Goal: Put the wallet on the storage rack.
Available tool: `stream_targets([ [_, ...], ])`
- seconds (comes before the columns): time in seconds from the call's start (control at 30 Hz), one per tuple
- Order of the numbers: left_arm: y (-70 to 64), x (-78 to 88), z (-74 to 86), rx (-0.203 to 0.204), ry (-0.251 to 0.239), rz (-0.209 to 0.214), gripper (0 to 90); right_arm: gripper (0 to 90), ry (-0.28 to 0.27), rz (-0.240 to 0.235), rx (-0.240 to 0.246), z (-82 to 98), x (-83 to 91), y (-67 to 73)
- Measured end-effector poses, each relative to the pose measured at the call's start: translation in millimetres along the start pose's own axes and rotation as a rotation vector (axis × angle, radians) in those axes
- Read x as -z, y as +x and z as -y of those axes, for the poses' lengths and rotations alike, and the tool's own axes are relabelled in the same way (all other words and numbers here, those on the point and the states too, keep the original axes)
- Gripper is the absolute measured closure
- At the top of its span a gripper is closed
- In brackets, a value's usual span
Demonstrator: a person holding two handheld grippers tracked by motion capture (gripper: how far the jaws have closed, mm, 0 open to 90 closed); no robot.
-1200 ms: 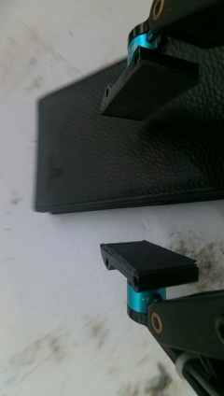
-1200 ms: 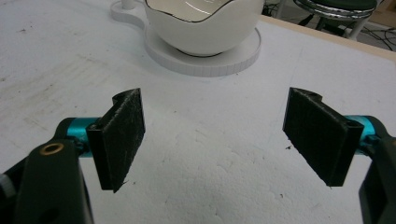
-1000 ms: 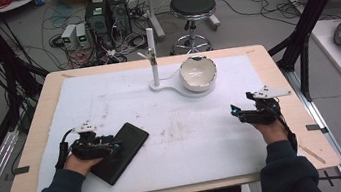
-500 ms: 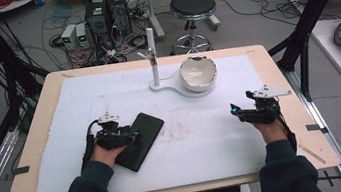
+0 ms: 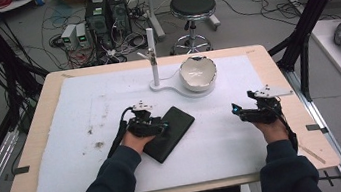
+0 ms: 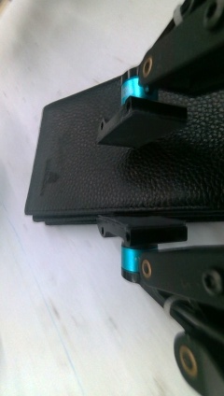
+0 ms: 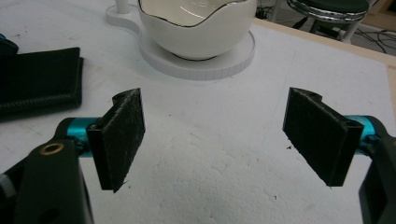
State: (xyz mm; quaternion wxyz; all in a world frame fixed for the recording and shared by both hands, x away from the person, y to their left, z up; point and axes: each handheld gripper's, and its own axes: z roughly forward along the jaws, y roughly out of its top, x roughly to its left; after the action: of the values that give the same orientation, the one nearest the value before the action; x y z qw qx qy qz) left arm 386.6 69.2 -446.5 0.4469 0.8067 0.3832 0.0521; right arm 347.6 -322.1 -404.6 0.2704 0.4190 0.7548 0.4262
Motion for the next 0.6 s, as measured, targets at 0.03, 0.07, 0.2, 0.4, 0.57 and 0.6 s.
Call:
stream_targets([
  [0.03, -1.7, -3.3, -1.3, -0.004, -0.003, 0.008, 55.0, 21.1, 0.001, 0.0, -0.001, 0.1, 0.0, 0.2],
  [0.07, -4.9, -8.3, -3.3, -0.005, -0.005, 0.017, 55.0, 21.1, 0.001, 0.0, 0.0, 0.2, -0.2, 0.2],
  [0.2, -12.1, -17.2, -8.3, -0.031, -0.017, 0.045, 54.9, 21.0, 0.0, -0.004, 0.0, 0.5, 0.6, 0.3],
  [0.4, -6.4, 12.0, -12.2, -0.052, -0.074, 0.067, 53.7, 21.0, 0.001, -0.002, 0.001, 2.9, 3.4, -1.4],
  [0.57, 7.6, 37.6, 4.4, -0.08, -0.059, 0.039, 51.9, 21.1, -0.004, 0.006, -0.003, 3.6, 5.4, -2.6],
  [0.6, 9.2, 39.3, 6.3, -0.088, -0.046, 0.037, 50.2, 21.0, -0.004, 0.006, -0.004, 3.6, 5.3, -2.2],
])
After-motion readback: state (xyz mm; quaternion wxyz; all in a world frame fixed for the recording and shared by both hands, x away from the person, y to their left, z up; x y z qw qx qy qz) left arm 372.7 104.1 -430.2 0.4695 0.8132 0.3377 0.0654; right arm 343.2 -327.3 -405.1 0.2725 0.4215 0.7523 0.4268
